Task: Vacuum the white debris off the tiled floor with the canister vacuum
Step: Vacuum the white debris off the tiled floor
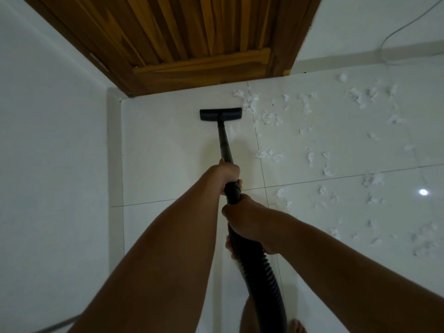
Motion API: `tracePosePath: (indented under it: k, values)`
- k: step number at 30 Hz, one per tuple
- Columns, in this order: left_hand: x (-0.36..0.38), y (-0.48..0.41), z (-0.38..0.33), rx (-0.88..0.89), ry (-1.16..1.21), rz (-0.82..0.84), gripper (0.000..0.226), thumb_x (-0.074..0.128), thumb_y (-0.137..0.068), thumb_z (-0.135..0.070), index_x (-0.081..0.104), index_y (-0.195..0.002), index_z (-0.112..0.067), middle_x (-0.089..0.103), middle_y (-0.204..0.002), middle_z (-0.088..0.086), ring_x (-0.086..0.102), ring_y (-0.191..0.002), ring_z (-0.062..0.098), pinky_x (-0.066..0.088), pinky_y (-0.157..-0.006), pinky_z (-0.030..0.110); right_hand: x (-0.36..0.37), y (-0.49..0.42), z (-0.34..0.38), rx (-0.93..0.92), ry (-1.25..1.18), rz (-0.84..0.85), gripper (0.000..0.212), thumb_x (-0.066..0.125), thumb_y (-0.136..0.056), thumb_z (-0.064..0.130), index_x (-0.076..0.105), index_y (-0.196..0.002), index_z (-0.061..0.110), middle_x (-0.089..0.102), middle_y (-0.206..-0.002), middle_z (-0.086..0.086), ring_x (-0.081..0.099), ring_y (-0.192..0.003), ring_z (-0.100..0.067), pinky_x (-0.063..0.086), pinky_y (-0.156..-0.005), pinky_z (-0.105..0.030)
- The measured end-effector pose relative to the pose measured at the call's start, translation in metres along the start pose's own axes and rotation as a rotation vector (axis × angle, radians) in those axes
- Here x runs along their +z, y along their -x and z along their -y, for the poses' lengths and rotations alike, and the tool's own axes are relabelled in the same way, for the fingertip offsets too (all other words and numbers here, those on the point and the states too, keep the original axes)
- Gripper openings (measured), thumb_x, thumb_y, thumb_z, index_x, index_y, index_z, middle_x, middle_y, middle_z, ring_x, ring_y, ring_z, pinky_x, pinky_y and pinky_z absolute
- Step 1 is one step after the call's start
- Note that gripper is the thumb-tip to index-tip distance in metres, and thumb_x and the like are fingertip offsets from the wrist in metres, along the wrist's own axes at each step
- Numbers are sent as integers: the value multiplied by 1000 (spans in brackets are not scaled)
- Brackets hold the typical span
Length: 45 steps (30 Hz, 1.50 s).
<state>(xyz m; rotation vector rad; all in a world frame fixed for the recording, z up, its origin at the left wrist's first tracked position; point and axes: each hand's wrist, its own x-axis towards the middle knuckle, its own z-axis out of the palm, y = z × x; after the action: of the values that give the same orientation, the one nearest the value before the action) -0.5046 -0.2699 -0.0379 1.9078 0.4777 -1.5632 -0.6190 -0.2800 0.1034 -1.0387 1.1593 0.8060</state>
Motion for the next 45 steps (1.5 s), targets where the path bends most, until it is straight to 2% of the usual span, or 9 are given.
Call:
tracePosePath:
  k: [6, 12, 17, 22, 25, 30, 34, 41, 45]
  values:
    - [0, 9, -12, -12, 4, 21, 41, 43, -106, -15, 37, -146, -21, 54, -81, 11, 51, -60, 15, 49, -60, 25, -5, 6, 10, 20, 16, -2, 46, 42, -105, 9, 32, -149, 18, 57, -84, -19, 57, -51, -23, 52, -43, -29]
    - [-1, -6, -5, 26, 34, 23, 55, 42, -106, -14, 26, -156, -31, 55, -86, 12, 53, -58, 16, 50, -44, 24, 3, -11, 6, -4, 61, -48, 55, 42, -107, 12, 22, -155, 27, 62, -100, -23, 60, -56, -23, 55, -49, -33]
    - [-1, -26, 24, 59, 55, 51, 59, 42, -107, -20, 18, -157, -41, 56, -77, 10, 53, -50, 14, 52, -48, 29, 17, -25, -26, -28, 29, -52, 66, 43, -106, 14, 12, -159, 38, 62, -120, -27, 62, -53, -22, 54, -45, -31]
    - [-2, -34, 45, 78, 112, 67, 50, 42, -107, -26, 24, -151, -44, 52, -66, 8, 50, -45, 14, 50, -47, 29, 21, -29, -62, -161, -239, 75, 69, 54, -104, 13, 24, -154, 51, 61, -98, -22, 66, -55, -24, 59, -53, -35]
    - [2, -34, 49, 102, 111, 61, 53, 42, -108, -27, 21, -154, -43, 52, -64, 7, 50, -44, 14, 50, -46, 28, 23, -31, -77, -195, -466, 167, 67, 52, -103, 6, 36, -144, 57, 65, -102, -30, 69, -65, -29, 61, -60, -39]
    - [11, -33, 68, 145, -18, 2, 58, 38, -108, -30, 11, -156, -47, 57, -66, 9, 54, -49, 17, 52, -53, 33, 28, -45, -102, -225, -453, 129, 70, 49, -106, 10, 25, -151, 58, 58, -63, -14, 57, -48, -21, 52, -48, -33]
    - [27, -31, 86, 142, -60, -47, 65, 37, -109, -30, 0, -159, -47, 58, -79, 11, 55, -57, 17, 53, -53, 33, 21, -50, -123, -153, -460, 125, 65, 50, -107, 15, 28, -150, 58, 58, -63, -13, 57, -47, -20, 52, -49, -33]
    - [68, -24, 123, 153, -68, -115, 61, 36, -109, -28, 4, -160, -41, 57, -76, 11, 54, -52, 17, 50, -42, 25, -2, -55, -174, -135, -368, 114, 66, 50, -104, 13, 29, -151, 55, 59, -70, -14, 57, -48, -22, 53, -50, -34]
    - [92, -19, 154, 151, -73, -150, 64, 37, -108, -30, 1, -160, -44, 59, -77, 10, 55, -53, 17, 52, -49, 31, -6, -59, -214, -160, -256, 86, 69, 52, -101, 14, 29, -151, 56, 64, -84, -18, 62, -58, -25, 58, -59, -41]
